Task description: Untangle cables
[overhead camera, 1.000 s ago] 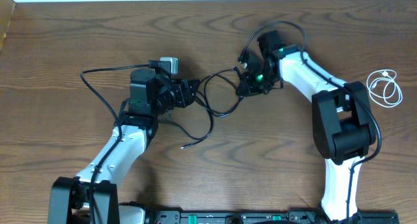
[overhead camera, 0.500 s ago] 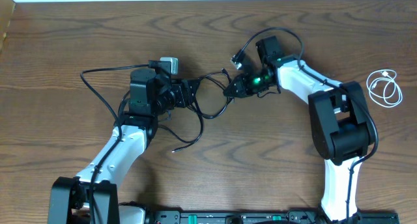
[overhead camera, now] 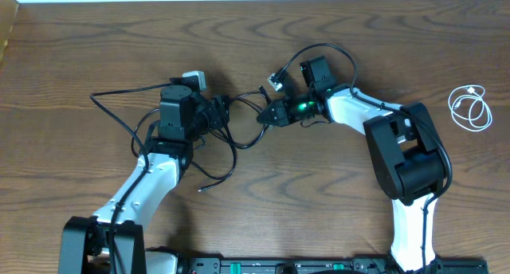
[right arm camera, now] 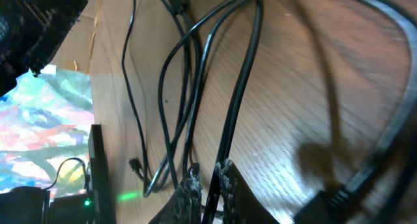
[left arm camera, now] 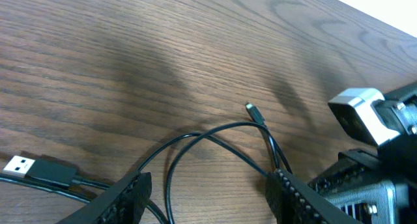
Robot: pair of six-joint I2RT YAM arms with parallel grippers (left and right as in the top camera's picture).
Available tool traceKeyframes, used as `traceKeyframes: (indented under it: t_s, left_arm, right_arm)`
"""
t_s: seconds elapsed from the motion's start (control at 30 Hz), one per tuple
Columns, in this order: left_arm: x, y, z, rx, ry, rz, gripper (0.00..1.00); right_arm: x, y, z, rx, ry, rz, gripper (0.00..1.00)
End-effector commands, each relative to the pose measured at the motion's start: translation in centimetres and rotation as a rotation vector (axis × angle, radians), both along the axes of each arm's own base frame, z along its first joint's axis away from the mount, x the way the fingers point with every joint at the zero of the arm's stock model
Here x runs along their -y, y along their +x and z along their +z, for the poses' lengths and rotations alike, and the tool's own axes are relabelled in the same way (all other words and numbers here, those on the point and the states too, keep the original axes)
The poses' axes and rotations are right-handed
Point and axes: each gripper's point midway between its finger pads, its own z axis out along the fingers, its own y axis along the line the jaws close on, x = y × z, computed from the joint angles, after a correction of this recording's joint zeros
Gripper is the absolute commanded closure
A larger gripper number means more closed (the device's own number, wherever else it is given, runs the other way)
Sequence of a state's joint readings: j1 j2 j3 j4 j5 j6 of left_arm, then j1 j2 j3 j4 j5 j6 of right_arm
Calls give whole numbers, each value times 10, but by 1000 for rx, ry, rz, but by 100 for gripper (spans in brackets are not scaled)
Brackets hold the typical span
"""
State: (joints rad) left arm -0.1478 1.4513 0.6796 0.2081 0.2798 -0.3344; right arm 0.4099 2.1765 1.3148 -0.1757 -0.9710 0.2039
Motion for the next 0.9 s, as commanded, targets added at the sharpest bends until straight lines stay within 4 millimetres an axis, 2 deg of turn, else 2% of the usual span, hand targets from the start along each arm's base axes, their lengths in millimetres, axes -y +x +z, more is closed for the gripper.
traceKeyframes:
  t_s: [0.0, 0.17, 0.4, 0.63, 0.73, 0.8, 0.87]
  left_arm:
    - [-6, 6, -2, -6, 11, 45, 39]
    - [-6, 8, -13, -35, -5, 61, 39]
    - [-6, 9, -12, -29, -6, 61, 39]
    - [-6, 11, -11, -20, -8, 61, 39]
    - [-6, 11, -10, -17, -8, 61, 39]
    - [-6, 11, -10, -16, -8, 61, 39]
    - [-6, 12, -8, -7, -9, 60, 39]
  right_arm:
    - [-14, -11, 14, 11, 40, 41, 92]
    - [-23, -14, 16, 38, 50, 62, 91]
    - [-28, -15, 15, 45, 40, 58, 82]
    - [-41, -14, 8, 35, 48, 45, 80]
    - [-44, -12, 12, 38, 60, 35, 84]
    - [-44, -10, 14, 24, 69, 27, 99]
    - [-44, -9, 22, 31, 79, 25, 99]
